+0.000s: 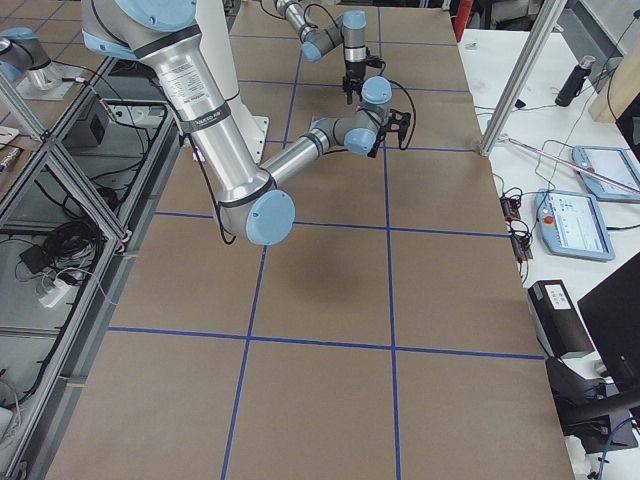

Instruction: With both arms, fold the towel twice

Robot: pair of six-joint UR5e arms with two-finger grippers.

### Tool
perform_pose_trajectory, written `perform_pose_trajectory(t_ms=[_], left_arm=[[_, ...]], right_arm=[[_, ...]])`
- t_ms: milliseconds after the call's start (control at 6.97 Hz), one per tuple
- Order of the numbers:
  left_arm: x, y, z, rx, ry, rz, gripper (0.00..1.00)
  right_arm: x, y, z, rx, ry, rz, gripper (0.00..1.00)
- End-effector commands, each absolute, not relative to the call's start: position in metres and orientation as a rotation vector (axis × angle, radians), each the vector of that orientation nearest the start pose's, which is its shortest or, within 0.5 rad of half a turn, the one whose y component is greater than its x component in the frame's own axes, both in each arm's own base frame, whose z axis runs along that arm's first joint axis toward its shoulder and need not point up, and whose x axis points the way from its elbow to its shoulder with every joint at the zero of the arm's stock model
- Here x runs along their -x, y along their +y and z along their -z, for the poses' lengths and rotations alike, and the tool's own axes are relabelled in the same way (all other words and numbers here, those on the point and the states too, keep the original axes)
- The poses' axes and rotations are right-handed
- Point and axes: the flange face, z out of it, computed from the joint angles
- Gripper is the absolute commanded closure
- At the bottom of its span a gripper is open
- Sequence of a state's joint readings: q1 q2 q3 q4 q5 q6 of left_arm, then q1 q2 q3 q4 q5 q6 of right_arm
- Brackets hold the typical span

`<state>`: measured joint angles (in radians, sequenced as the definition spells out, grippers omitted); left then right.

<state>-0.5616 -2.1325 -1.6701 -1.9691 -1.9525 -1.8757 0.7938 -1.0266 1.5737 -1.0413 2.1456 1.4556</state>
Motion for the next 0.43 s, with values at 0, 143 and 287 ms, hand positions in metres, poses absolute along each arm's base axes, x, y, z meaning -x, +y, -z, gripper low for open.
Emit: perform_pose_trajectory(t_ms=[0, 143, 287], left_arm=[[-0.529, -0.346, -0.273, 0.184, 1.035, 0.506, 0.00], [-0.531, -0.338, -0.283, 0.181, 1.020, 0.489, 0.00], [-0.534, -0.333, -0.288, 0.179, 1.011, 0.473, 0.00]], right_arm=[[0.419, -0.542, -0.280, 0.009, -1.155, -0.299, 0.00], [0.419, -0.542, -0.280, 0.009, -1.155, -0.299, 0.00], [0.420, -0.541, -0.279, 0.012, -1.156, -0.299, 0.00]])
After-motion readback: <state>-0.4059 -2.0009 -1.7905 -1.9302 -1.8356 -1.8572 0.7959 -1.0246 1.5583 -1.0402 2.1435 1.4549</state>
